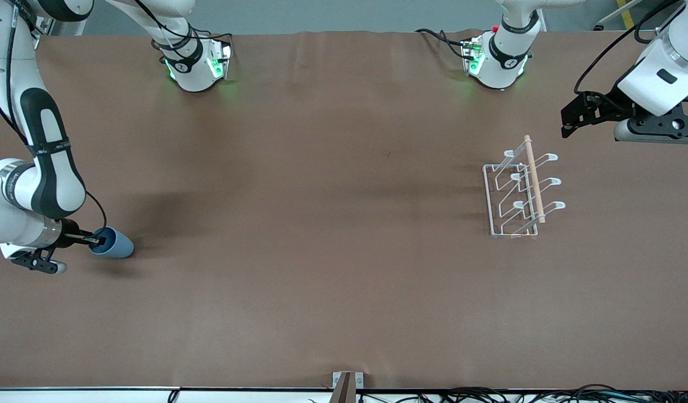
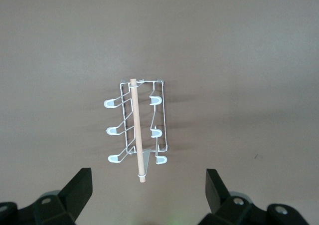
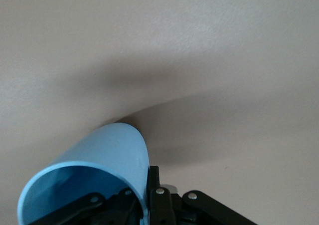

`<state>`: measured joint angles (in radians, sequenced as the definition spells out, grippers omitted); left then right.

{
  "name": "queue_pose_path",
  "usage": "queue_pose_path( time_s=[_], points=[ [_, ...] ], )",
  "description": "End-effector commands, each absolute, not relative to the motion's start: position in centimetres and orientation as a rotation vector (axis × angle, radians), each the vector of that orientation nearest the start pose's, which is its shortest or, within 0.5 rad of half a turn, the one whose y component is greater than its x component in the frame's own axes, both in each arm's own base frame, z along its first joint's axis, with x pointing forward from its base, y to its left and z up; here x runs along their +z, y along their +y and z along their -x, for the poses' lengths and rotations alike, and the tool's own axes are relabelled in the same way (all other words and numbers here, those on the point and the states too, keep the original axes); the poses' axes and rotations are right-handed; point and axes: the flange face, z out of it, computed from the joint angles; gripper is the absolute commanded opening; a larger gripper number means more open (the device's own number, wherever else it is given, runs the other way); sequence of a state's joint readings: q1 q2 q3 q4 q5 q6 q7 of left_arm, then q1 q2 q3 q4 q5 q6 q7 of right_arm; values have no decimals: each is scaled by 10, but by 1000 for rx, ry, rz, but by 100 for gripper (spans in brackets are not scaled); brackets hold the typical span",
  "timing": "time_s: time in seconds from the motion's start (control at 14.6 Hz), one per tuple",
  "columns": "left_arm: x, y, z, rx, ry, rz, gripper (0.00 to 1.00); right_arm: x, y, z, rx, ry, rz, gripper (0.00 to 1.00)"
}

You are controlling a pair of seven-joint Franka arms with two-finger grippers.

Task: Hang cup on cup holder
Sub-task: 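Lift the blue cup with the right gripper toward the table middle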

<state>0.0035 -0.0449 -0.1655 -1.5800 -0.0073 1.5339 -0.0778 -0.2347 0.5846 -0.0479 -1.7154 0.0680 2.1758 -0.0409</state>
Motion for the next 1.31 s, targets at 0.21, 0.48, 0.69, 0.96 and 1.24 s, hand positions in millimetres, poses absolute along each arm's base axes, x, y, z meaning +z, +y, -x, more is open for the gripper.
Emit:
queue_pose_path(
  time_s=[0.21, 0.48, 0.69, 0.96, 1.24],
  points=[
    [645, -90, -531, 14, 153, 3145, 100, 353, -117, -634, 131, 302, 3009, 0],
    [638, -90, -535, 33, 153, 3146, 100, 410, -40, -624, 171, 265, 2739, 0],
    [637, -94, -535, 38, 165, 3143, 100, 448, 35, -615, 198, 217, 2500, 0],
    [637, -94, -535, 36, 172, 3143, 100, 475, 115, -605, 248, 167, 2227, 1],
    [636, -94, -536, 40, 175, 3143, 100, 462, 174, -588, 351, 198, 1986, 2]
  ],
)
